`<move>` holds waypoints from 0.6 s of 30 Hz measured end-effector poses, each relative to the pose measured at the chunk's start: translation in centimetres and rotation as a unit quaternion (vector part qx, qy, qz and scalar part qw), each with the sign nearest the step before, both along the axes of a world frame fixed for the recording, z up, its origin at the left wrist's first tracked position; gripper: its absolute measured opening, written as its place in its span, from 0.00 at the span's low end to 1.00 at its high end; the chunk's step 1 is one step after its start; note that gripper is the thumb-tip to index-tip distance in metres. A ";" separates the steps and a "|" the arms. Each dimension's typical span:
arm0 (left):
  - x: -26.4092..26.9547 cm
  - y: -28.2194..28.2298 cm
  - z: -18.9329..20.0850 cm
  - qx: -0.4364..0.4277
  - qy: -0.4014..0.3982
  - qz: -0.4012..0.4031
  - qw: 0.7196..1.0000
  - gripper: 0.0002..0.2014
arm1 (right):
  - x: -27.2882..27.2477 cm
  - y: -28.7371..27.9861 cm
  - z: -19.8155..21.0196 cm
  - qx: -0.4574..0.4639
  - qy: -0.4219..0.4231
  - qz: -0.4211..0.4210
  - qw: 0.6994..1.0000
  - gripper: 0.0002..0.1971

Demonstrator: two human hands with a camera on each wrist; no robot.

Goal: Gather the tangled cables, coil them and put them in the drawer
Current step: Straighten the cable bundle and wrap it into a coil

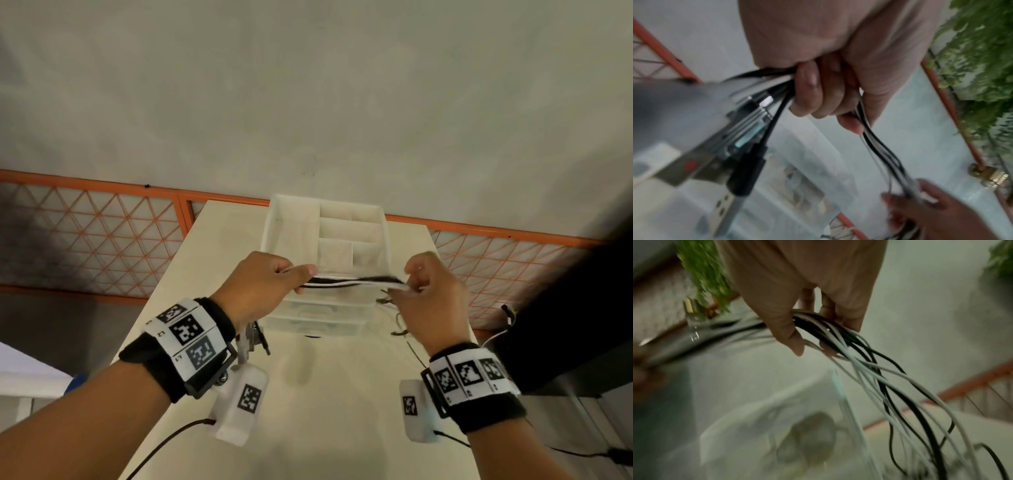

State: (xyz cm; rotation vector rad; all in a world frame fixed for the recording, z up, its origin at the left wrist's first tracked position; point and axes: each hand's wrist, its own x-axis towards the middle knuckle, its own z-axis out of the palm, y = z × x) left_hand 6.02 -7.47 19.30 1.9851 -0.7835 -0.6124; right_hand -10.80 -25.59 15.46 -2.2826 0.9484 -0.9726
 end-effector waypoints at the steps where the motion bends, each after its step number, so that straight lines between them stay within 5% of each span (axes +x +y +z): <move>1: 0.2 -0.1 -0.4 0.002 0.010 0.022 1.000 0.22 | -0.1 -0.2 1.1 -0.029 -0.035 -0.007 0.999 0.13; 4: 0.8 -0.1 -0.4 -0.055 0.134 0.044 0.989 0.20 | -0.7 -0.7 2.1 -0.089 -0.087 -0.019 0.992 0.12; 7: 1.5 0.0 1.2 -0.141 0.272 0.013 0.952 0.16 | -1.3 -1.0 -0.9 -0.007 0.090 0.043 0.995 0.15; 10: 1.8 0.0 2.6 -0.161 0.304 0.007 0.939 0.16 | -1.9 -0.9 -4.2 0.095 0.236 0.020 0.967 0.24; 14: 2.5 0.3 1.5 -0.097 0.225 0.060 0.968 0.15 | -2.2 -1.7 -2.6 0.117 0.116 -0.020 0.986 0.06; 18: 2.7 0.1 -1.0 -0.051 0.207 0.140 0.967 0.17 | -1.9 -1.4 1.2 0.135 -0.057 0.004 0.989 0.29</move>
